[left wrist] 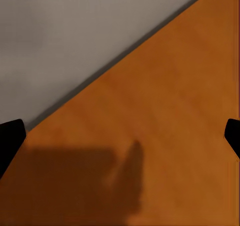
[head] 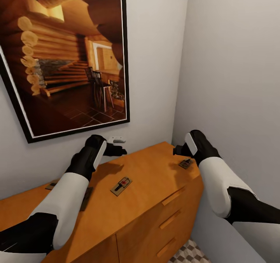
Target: Take the four mousetraps from the cabinet in the bathroom and place them on the bathroom floor. Make sure all four end up on the same floor surface, and ensure that at least two of them are either under or directly next to the same bathroom sink.
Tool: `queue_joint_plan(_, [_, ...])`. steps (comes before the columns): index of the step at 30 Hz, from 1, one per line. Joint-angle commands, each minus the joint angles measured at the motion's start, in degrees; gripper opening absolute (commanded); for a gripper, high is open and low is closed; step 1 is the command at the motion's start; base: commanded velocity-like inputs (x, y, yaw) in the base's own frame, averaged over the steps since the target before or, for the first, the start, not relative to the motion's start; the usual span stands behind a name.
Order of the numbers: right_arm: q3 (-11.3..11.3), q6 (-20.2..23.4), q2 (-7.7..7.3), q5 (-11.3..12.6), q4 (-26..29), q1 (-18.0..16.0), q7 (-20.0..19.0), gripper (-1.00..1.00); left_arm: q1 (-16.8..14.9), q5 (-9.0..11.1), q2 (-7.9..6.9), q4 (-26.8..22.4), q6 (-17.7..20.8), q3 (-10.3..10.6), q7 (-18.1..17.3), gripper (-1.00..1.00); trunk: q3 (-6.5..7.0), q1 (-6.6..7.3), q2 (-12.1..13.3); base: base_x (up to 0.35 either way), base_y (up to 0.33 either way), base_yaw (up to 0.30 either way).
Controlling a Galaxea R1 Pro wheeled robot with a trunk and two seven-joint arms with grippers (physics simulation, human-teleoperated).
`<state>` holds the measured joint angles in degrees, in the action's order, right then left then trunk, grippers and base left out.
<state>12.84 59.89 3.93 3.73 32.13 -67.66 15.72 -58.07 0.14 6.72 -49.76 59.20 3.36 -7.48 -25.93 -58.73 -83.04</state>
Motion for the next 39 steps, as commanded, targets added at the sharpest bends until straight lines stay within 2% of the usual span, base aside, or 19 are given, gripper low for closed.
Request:
queue_joint_plan(1, [0.62, 0.11, -0.27, 0.06, -0.27, 0.24, 0.49, 1.0, -0.03, 0.01, -0.02, -0.38, 0.29, 0.03, -0.1, 1.0, -0.07, 0.0, -0.04, 0.0, 0.0, 0.0])
queue_joint_plan(5, [1.9, 0.11, -1.06, -1.51, -1.55, 1.01, 0.51, 1.0, -0.03, 0.13, -0.03, -1.65, 0.36, 0.0, -0.09, 1.0, -0.07, 0.0, -0.04, 0.0, 0.0, 0.0])
queue_joint_plan(10, [3.33, 0.11, -1.26, -2.8, -2.43, 1.92, 0.57, 1.0, -0.02, 0.24, -0.09, -1.95, 0.44, -0.01, -0.04, 1.0, -0.07, 0.0, -0.04, 0.0, 0.0, 0.0])
queue_joint_plan(25, [3.94, 0.11, -1.37, -3.09, -2.45, 2.36, 0.57, 1.0, -0.02, 0.29, -0.13, -2.15, 0.64, -0.02, 0.01, 1.0, -0.07, 0.0, -0.04, 0.0, 0.0, 0.0])
queue_joint_plan(39, [6.61, 0.11, -1.45, -2.16, -2.02, 2.41, 0.54, 1.0, -0.02, 0.34, -0.11, -1.82, 0.6, -0.02, 0.01, 1.0, -0.07, 0.0, -0.04, 0.0, 0.0, 0.0])
